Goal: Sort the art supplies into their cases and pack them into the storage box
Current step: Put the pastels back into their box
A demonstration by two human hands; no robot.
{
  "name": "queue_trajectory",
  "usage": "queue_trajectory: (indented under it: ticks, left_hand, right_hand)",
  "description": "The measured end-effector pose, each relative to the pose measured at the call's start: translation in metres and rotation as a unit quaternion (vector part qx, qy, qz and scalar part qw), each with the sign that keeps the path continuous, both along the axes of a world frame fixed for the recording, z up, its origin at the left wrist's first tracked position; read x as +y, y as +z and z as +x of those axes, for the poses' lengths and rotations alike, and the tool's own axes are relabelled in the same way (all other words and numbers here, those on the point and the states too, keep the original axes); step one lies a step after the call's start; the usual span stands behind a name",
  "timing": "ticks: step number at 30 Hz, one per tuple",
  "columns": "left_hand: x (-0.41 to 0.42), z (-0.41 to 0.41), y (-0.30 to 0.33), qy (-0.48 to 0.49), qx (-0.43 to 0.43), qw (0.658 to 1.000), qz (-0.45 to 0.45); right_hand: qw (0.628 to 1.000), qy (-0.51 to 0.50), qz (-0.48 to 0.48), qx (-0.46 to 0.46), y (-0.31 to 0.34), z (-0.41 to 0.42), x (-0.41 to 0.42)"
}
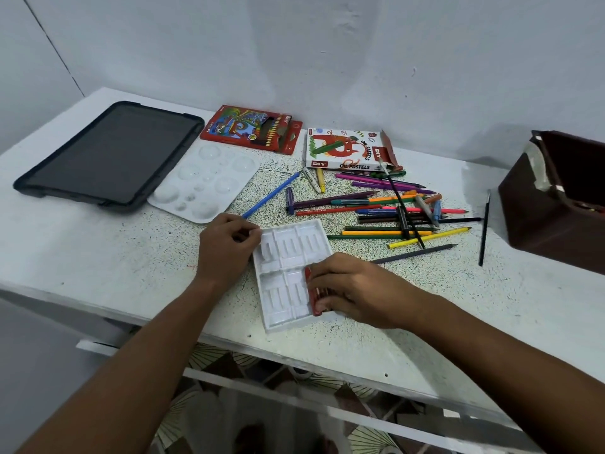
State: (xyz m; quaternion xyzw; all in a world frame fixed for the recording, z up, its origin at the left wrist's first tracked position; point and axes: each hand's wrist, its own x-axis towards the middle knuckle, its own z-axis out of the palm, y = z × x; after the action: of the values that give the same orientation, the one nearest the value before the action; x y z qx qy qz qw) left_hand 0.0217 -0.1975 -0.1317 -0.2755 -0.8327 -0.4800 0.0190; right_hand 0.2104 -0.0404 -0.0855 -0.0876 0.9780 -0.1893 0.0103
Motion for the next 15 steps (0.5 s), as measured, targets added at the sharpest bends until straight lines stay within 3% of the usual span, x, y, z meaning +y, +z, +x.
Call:
queue_trajectory:
  ticks: [15]
  left_hand:
    - [0.0005, 0.0005, 0.0006, -0.001, -0.011, 1.000, 0.002]
  right_hand:
    - [0.999, -0.041, -0.002, -0.021, 0.0023, -0.0017, -0.0005]
